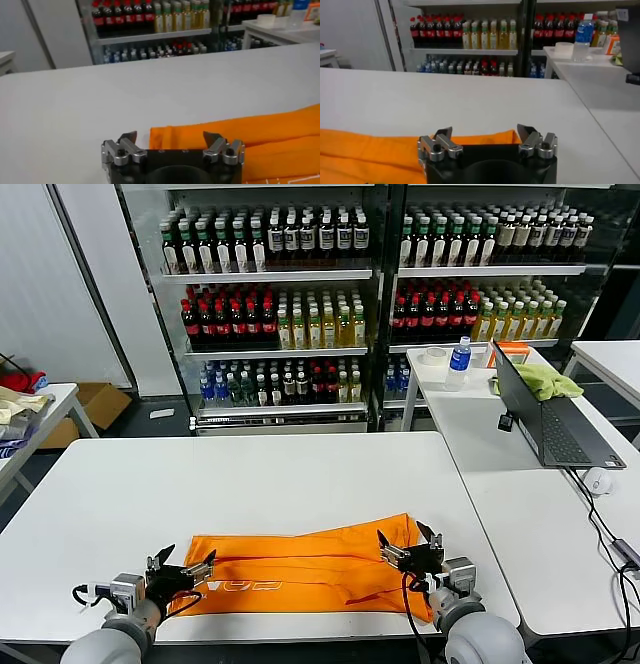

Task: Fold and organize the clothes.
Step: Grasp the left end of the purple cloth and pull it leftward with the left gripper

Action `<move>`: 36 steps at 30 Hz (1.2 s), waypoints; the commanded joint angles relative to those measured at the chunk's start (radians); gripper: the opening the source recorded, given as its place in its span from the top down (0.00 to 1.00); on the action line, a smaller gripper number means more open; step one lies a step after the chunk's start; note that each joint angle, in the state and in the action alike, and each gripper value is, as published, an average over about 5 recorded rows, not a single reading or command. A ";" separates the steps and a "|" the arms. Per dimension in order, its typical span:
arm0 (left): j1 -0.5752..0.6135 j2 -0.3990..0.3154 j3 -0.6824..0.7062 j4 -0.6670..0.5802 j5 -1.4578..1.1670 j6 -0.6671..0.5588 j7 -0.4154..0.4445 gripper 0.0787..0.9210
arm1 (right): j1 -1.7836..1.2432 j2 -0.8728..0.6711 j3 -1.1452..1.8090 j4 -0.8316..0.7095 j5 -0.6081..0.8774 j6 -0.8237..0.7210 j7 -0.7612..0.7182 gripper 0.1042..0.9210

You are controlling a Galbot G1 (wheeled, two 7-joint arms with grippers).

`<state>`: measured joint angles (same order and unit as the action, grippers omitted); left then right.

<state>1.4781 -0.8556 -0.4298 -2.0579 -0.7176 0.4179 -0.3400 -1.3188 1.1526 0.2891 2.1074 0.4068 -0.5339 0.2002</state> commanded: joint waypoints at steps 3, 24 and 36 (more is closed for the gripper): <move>-0.001 -0.063 0.052 0.017 -0.083 -0.077 -0.139 0.12 | -0.023 0.004 0.005 0.019 -0.035 0.002 0.002 0.12; -0.030 -0.081 0.086 0.069 -0.076 -0.078 -0.126 0.21 | -0.045 0.021 0.012 0.004 -0.068 0.017 0.004 0.12; -0.025 -0.100 0.099 0.066 -0.039 -0.073 -0.107 0.62 | -0.045 0.020 0.011 0.019 -0.070 0.015 0.012 0.12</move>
<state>1.4578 -0.9434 -0.3391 -2.0021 -0.7746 0.3419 -0.4507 -1.3617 1.1730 0.3008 2.1242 0.3397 -0.5169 0.2113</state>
